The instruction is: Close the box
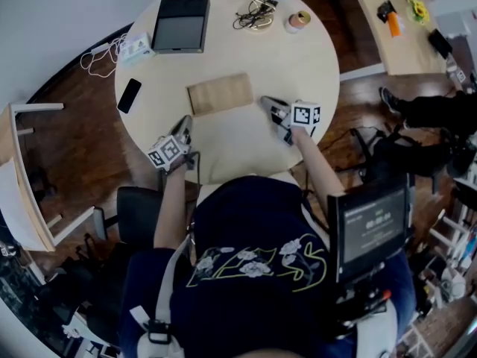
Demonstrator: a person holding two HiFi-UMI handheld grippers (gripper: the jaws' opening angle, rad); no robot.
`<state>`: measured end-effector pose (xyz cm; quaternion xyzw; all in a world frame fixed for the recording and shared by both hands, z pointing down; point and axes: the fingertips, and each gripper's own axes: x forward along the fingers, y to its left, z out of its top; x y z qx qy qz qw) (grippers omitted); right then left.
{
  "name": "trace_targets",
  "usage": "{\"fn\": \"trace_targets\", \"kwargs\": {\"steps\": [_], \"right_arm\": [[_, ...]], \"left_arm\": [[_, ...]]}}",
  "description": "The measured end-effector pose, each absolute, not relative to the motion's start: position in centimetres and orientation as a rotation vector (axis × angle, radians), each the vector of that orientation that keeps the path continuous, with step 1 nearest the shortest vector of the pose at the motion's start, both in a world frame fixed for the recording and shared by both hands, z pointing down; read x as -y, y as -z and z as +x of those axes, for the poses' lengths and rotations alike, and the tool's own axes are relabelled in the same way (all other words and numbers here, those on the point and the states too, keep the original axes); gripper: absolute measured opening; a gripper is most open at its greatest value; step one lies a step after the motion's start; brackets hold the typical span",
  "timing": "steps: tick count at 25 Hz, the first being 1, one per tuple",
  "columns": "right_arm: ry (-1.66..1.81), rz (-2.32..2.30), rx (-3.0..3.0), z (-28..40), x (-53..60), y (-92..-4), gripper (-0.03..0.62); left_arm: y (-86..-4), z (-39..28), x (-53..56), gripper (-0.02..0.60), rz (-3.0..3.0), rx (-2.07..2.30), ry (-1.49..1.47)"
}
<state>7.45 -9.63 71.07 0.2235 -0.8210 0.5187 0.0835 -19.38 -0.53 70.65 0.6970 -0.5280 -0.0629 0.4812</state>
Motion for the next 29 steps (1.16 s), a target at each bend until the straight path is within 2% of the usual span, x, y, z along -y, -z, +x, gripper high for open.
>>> {"fn": "trace_targets", "kwargs": {"steps": [3, 8, 10, 14, 23, 29], "right_arm": [[-1.581, 0.427, 2.491, 7.5, 2.3, -70.6, -0.011], [-1.716, 0.329, 2.431, 5.0, -6.1, -72.8, -0.011], [-1.62, 0.228, 2.429, 3.8, -7.1, -73.2, -0.011], [-1.283, 0.16, 2.554, 0.9, -4.5, -70.1, -0.009], [-1.236, 0.115, 2.575, 0.1, -6.3, -69.3, -0.009], [-1.219, 0.206, 2.596, -0.1, -2.2, -70.5, -0.009]], "left_arm": [[-70.1, -13.3, -4.6, 0.0, 1.799, 1.013, 0.137], [-70.7, -5.5, -10.0, 0.002, 1.912, 0.781, -0.029], [-70.6, -4.1, -9.4, 0.002, 1.958, 0.761, -0.084], [-67.5, -4.1, -6.4, 0.002, 2.019, 0.797, 0.064], [-66.3, -3.1, -7.6, 0.002, 2.075, 0.769, 0.055], [-67.0, -4.6, -4.5, 0.002, 2.064, 0.753, 0.052]]}}
